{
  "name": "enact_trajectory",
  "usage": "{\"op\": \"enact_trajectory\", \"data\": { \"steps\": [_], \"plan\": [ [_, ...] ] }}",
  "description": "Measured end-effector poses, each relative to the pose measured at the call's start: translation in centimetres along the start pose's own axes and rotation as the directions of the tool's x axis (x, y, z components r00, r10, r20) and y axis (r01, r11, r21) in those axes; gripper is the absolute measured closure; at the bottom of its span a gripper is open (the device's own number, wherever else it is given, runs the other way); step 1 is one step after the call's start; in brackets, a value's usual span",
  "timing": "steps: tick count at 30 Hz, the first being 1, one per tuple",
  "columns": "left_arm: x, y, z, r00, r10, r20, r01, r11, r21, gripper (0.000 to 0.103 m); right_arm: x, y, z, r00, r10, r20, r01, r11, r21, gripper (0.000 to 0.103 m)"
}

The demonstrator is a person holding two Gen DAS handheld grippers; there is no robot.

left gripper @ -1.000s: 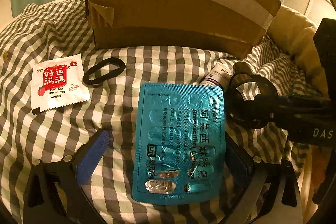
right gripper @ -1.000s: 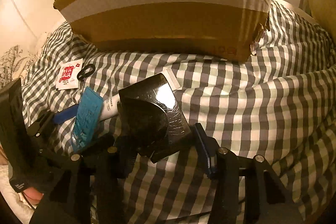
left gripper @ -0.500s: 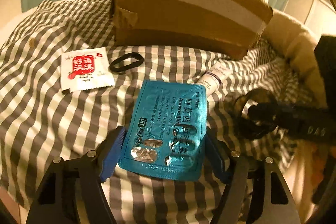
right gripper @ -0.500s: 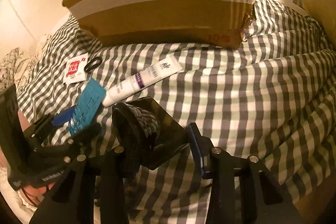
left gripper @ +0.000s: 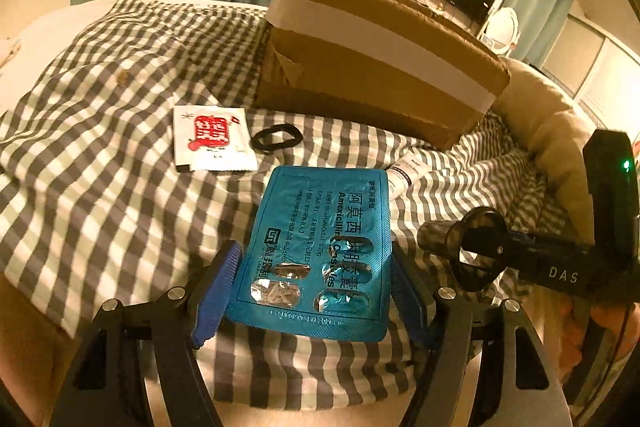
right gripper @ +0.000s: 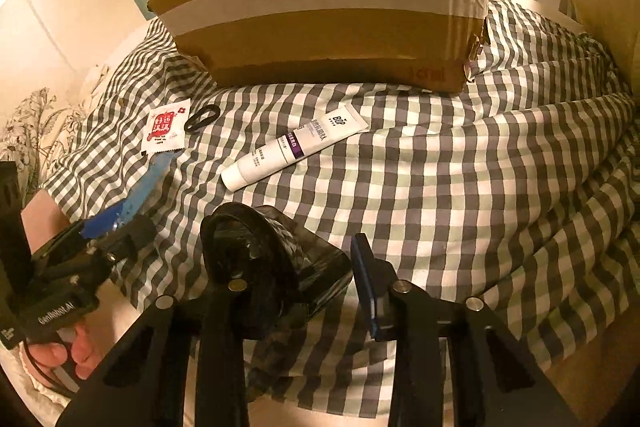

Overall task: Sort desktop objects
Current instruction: 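Carry the blister pack and black case with both grippers over the cardboard box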

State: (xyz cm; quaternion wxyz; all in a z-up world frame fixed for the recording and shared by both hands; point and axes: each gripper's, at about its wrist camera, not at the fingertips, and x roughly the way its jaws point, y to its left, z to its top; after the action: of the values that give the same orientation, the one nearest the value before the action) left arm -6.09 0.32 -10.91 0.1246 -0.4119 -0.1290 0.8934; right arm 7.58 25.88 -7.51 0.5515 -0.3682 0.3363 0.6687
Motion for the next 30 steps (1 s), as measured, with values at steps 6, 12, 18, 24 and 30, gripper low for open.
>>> {"op": "enact_trajectory", "data": {
  "steps": [6, 12, 18, 24, 30],
  "plan": [
    [-1.6, 0.1, 0.6, 0.999, 0.018, 0.050, -0.017, 1.000, -0.014, 0.030, -1.5, -0.3, 0.0, 1.000, 0.010, 0.028, -0.011, 1.000, 0.013, 0.071],
    [-4.7, -0.8, 2.0, 0.987, 0.033, 0.154, -0.036, 0.999, 0.023, 0.029, -4.1, 0.3, 0.5, 0.995, 0.036, 0.093, -0.038, 0.999, 0.011, 0.071],
    [-6.8, -2.3, 3.1, 0.976, 0.013, 0.219, -0.029, 0.997, 0.067, 0.029, -6.8, 1.2, 0.8, 0.986, 0.061, 0.157, -0.063, 0.998, 0.005, 0.071],
    [-7.1, -3.2, 4.4, 0.975, 0.001, 0.221, -0.018, 0.997, 0.072, 0.029, -9.0, 1.5, 1.3, 0.972, 0.032, 0.231, -0.040, 0.999, 0.030, 0.071],
    [-6.2, -4.5, 6.8, 0.979, -0.024, 0.205, 0.008, 0.997, 0.078, 0.029, -10.0, 1.5, 2.8, 0.965, 0.020, 0.263, -0.034, 0.998, 0.049, 0.071]
  ]
}}
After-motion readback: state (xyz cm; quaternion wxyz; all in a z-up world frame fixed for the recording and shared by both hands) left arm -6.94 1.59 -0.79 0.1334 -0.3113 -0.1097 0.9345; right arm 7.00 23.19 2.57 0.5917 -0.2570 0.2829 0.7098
